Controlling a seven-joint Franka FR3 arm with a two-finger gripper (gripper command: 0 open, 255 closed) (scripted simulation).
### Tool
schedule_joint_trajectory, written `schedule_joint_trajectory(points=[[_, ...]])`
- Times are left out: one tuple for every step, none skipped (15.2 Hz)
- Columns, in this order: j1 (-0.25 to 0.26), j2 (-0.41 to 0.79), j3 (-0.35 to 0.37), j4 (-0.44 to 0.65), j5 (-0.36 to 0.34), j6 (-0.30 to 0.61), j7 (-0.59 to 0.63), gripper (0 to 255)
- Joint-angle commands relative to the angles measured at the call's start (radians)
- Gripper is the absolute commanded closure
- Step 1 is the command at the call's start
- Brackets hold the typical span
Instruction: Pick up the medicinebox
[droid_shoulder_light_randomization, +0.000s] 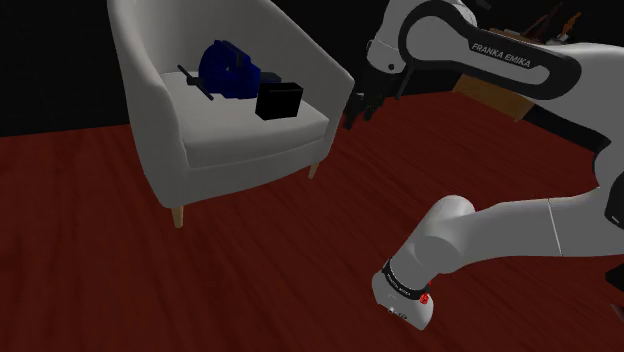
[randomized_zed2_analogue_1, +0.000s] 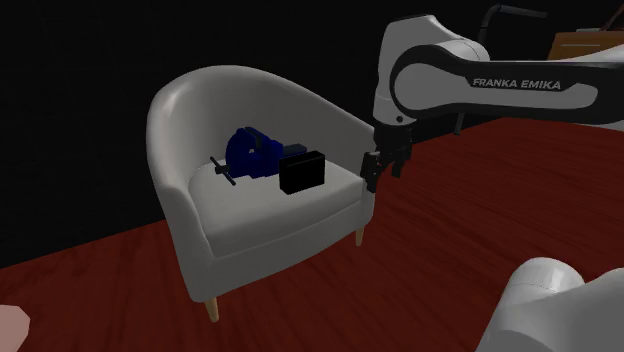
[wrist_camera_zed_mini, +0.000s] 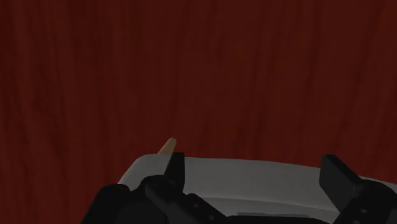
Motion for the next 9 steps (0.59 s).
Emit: schedule_joint_trajectory(points=[[0.0,0.0,0.0,0.0,0.0,0.0,0.0,0],[0.013,0.039,-0.022,0.028,-0.009,0.011,-0.061,0],[0.028,0.079,-0.043,0.059,-0.016,0.02,-0.122,0],[0.043,0.119,-0.064,0.091,-0.021,0.029,-0.182,0],[0.058,0.16,-0.082,0.124,-0.024,0.035,-0.243,0],[0.073,0.201,-0.1,0.159,-0.025,0.041,-0.303,0],[0.088,0.243,-0.116,0.196,-0.024,0.045,-0.363,0],[0.102,0.284,-0.131,0.234,-0.021,0.047,-0.423,0],[0.116,0.326,-0.145,0.273,-0.017,0.048,-0.483,0]])
